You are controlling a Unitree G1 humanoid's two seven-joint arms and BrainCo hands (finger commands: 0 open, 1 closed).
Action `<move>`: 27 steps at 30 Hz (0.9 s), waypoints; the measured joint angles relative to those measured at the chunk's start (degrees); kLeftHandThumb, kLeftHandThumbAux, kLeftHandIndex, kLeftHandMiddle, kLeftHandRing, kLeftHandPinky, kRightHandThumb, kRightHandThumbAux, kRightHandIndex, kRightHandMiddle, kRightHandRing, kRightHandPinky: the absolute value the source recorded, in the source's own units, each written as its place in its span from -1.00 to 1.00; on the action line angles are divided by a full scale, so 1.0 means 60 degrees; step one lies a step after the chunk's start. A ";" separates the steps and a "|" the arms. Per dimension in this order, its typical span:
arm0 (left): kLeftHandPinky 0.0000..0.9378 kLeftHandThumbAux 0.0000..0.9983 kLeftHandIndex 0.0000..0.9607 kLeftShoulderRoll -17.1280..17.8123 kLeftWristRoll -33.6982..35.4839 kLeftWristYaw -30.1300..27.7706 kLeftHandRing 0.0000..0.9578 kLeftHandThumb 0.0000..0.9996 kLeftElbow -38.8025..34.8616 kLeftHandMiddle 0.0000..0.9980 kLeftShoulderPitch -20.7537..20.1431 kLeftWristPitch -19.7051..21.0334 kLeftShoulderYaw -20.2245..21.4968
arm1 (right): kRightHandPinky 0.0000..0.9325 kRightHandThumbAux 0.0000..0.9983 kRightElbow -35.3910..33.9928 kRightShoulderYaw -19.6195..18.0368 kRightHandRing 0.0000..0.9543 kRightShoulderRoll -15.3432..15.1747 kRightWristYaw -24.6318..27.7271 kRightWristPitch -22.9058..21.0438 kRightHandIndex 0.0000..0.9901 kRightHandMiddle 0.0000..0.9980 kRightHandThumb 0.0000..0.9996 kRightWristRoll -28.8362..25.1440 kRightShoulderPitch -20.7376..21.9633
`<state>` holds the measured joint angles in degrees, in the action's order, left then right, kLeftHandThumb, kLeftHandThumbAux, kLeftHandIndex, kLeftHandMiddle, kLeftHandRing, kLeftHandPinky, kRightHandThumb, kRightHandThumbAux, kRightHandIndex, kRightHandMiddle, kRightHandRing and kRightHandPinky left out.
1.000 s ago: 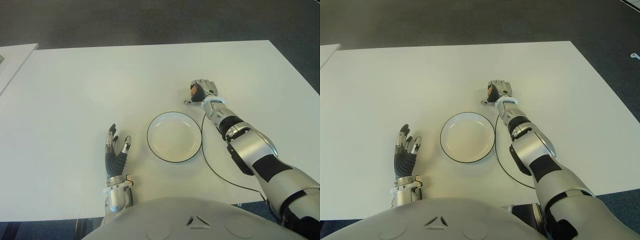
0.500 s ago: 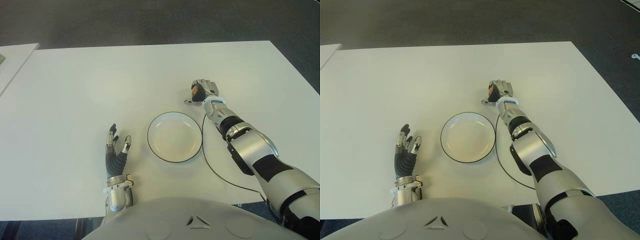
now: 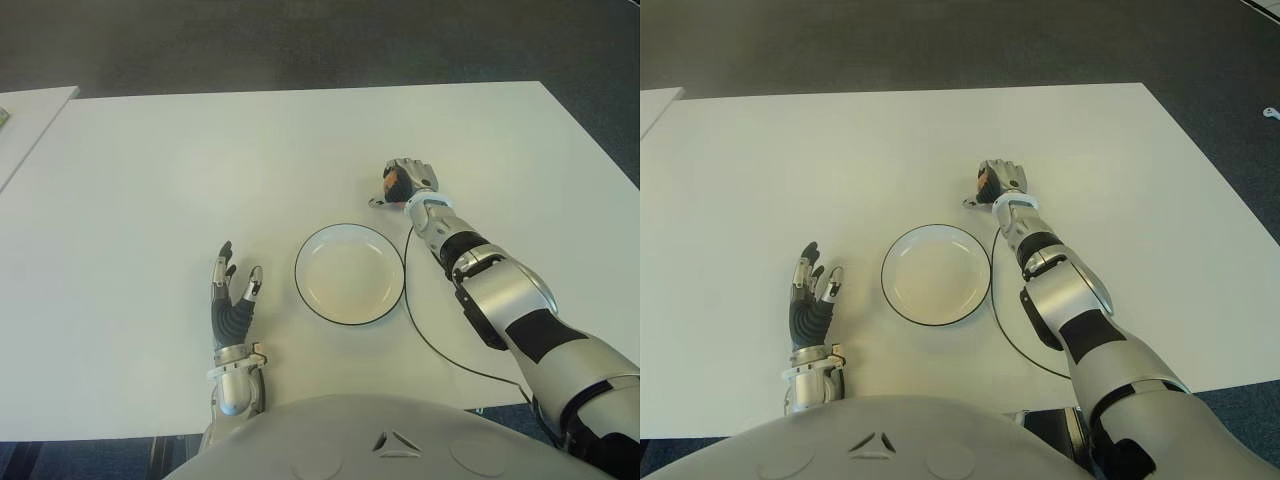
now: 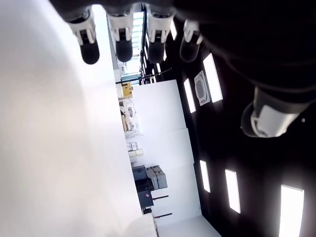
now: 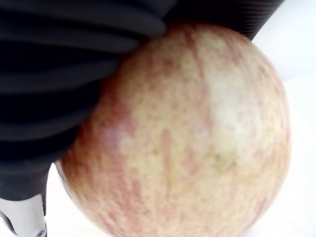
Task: Put the apples into the plate.
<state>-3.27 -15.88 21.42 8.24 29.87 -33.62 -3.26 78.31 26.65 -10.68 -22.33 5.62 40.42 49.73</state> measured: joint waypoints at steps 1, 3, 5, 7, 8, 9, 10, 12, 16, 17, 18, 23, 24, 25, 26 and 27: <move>-1.00 -0.12 -0.95 -0.0002 -0.0009 0.0007 -1.00 -1.00 0.0034 -1.00 -0.0032 -0.0029 0.0002 | 0.58 0.42 0.0001 0.0013 0.67 -0.0006 -0.0004 0.0001 -0.11 0.62 0.45 0.0013 0.0000; -1.00 -0.11 -0.94 -0.0007 -0.0070 0.0065 -1.00 -1.00 0.0127 -1.00 -0.0128 -0.0103 0.0002 | 0.60 0.42 0.0003 0.0033 0.67 -0.0011 -0.0013 0.0002 -0.11 0.62 0.45 0.0029 0.0000; -1.00 -0.10 -0.94 -0.0016 -0.0082 0.0078 -1.00 -1.00 0.0206 -1.00 -0.0236 -0.0134 0.0001 | 0.63 0.42 0.0003 0.0044 0.67 -0.0020 -0.0013 0.0010 -0.11 0.62 0.46 0.0031 0.0002; -1.00 -0.10 -0.93 -0.0030 -0.0072 0.0078 -1.00 -1.00 0.0244 -1.00 -0.0295 -0.0130 -0.0002 | 0.64 0.42 0.0004 0.0046 0.67 -0.0030 -0.0007 0.0049 -0.11 0.62 0.46 0.0030 0.0015; -1.00 -0.09 -0.93 -0.0047 -0.0060 0.0078 -1.00 -1.00 0.0250 -1.00 -0.0299 -0.0134 -0.0003 | 0.65 0.42 0.0007 0.0045 0.67 -0.0037 0.0007 0.0063 -0.11 0.62 0.46 0.0025 0.0026; -1.00 -0.09 -0.93 -0.0064 -0.0050 0.0078 -1.00 -1.00 0.0253 -1.00 -0.0301 -0.0139 -0.0004 | 0.64 0.42 0.0008 0.0044 0.67 -0.0045 0.0028 0.0071 -0.11 0.62 0.46 0.0020 0.0042; -1.00 -0.08 -0.92 -0.0092 -0.0039 0.0078 -1.00 -1.00 0.0256 -1.00 -0.0302 -0.0145 -0.0003 | 0.59 0.42 0.0011 0.0043 0.67 -0.0054 0.0052 0.0081 -0.11 0.62 0.46 0.0019 0.0084; -1.00 -0.08 -0.91 -0.0112 -0.0015 0.0078 -1.00 -1.00 0.0263 -0.99 -0.0305 -0.0165 -0.0003 | 0.53 0.42 0.0024 0.0045 0.68 -0.0072 0.0143 0.0126 -0.11 0.63 0.46 0.0020 0.0189; -1.00 -0.08 -0.86 -0.0172 0.0022 0.0112 -1.00 -1.00 0.0270 -0.97 -0.0336 -0.0170 0.0019 | 0.05 0.42 0.0041 0.0100 0.66 -0.0157 0.0248 0.0283 -0.11 0.66 0.47 0.0052 0.0410; -1.00 -0.08 -0.85 -0.0191 0.0031 0.0136 -1.00 -1.00 0.0270 -0.97 -0.0352 -0.0169 0.0033 | 0.01 0.42 0.0040 0.0133 0.66 -0.0192 0.0265 0.0364 -0.11 0.67 0.47 0.0070 0.0486; -1.00 -0.08 -0.84 -0.0217 0.0038 0.0165 -1.00 -1.00 0.0272 -0.96 -0.0381 -0.0164 0.0051 | -0.04 0.42 0.0039 0.0171 0.66 -0.0242 0.0278 0.0461 -0.11 0.67 0.47 0.0102 0.0589; -1.00 -0.09 -0.64 -0.0248 -0.0011 0.0479 -1.00 -1.00 0.0325 -0.90 -0.0482 -0.0156 0.0066 | -0.40 0.42 0.0006 0.0288 0.63 -0.0430 0.0281 0.0833 -0.11 0.69 0.47 0.0199 0.1153; -1.00 -0.09 -0.63 -0.0244 -0.0103 0.0642 -1.00 -1.00 0.0332 -0.89 -0.0512 -0.0155 0.0051 | -0.44 0.42 -0.0010 0.0305 0.63 -0.0483 0.0281 0.0921 -0.11 0.70 0.47 0.0208 0.1261; -1.00 -0.10 -0.63 -0.0238 -0.0206 0.0806 -1.00 -1.00 0.0336 -0.88 -0.0542 -0.0152 0.0030 | -0.44 0.42 -0.0022 0.0315 0.62 -0.0527 0.0281 0.1007 -0.11 0.70 0.47 0.0216 0.1365; -1.00 -0.12 -0.64 -0.0235 -0.0308 0.0949 -1.00 -1.00 0.0341 -0.87 -0.0567 -0.0094 -0.0008 | -0.42 0.42 -0.0033 0.0328 0.62 -0.0571 0.0282 0.1089 -0.11 0.70 0.47 0.0223 0.1455; -1.00 -0.13 -0.65 -0.0230 -0.0405 0.1069 -1.00 -1.00 0.0341 -0.87 -0.0593 -0.0026 -0.0039 | -0.42 0.42 -0.0052 0.0340 0.62 -0.0611 0.0283 0.1175 -0.11 0.70 0.47 0.0230 0.1540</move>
<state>-4.65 -18.32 27.83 10.28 26.31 -33.77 -3.50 78.00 28.69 -14.35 -20.63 12.66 41.80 58.97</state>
